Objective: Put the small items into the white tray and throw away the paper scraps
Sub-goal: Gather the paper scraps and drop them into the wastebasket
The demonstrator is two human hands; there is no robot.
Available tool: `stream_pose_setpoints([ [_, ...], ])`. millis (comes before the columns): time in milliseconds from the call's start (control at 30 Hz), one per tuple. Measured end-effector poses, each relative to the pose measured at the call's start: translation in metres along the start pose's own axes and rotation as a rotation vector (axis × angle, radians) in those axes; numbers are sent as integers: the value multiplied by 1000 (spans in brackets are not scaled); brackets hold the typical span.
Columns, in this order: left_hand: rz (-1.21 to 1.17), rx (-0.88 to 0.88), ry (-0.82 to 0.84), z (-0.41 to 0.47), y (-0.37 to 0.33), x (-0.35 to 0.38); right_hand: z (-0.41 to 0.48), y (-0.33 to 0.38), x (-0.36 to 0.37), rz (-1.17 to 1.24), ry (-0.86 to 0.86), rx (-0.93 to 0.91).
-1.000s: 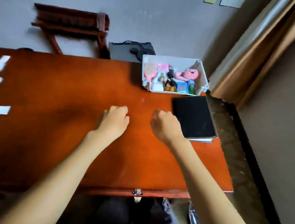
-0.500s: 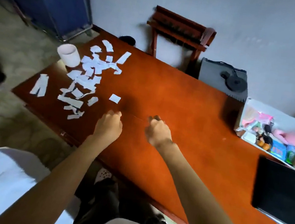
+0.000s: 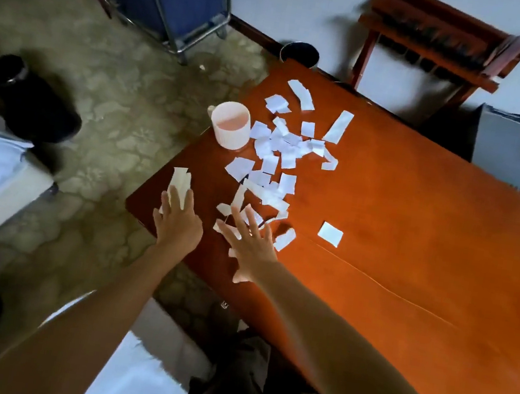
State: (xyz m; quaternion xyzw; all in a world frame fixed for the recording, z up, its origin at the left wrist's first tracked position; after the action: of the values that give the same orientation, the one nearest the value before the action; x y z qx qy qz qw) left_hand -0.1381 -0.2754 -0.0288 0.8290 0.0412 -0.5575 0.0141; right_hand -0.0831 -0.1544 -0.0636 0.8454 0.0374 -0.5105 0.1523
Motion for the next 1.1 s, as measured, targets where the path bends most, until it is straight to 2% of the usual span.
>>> stream_pose_setpoints([
  [167,-48,28,118,31,17,32,29,-24,-2,94,14,27],
  [333,-127,330,103,22,-25,40,29,-59,-16,204,-93,75],
  [400,-152,427,45,14,-42,35,17,-67,-25,266,-176,73],
  [533,-60,473,-173,22,-62,17,1,-93,-44,366,-327,182],
  [600,20,492,-164,37,-75,19,9,-101,-44,365,-285,216],
  [800,179,552,-105,76,-105,43,35,-114,-13,247,-105,156],
  [900,206,633,-138,70,-121,51,18,-126,-4,233,-145,157],
  [1100,84,727,-131,19,-164,69,-40,-161,15,280,-211,233],
])
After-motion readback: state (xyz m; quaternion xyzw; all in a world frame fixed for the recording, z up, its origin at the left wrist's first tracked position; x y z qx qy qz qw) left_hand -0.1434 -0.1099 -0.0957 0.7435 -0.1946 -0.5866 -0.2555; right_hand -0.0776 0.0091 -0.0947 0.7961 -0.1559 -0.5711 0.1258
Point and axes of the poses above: each hand's wrist, its own z-axis towards the middle knuckle, its own x-axis out of the palm, y = z × x, the point moved 9 cm from there along z, towards the middle knuckle, and after that the axes turned 7 degrees about z, right-handed, at the moved point
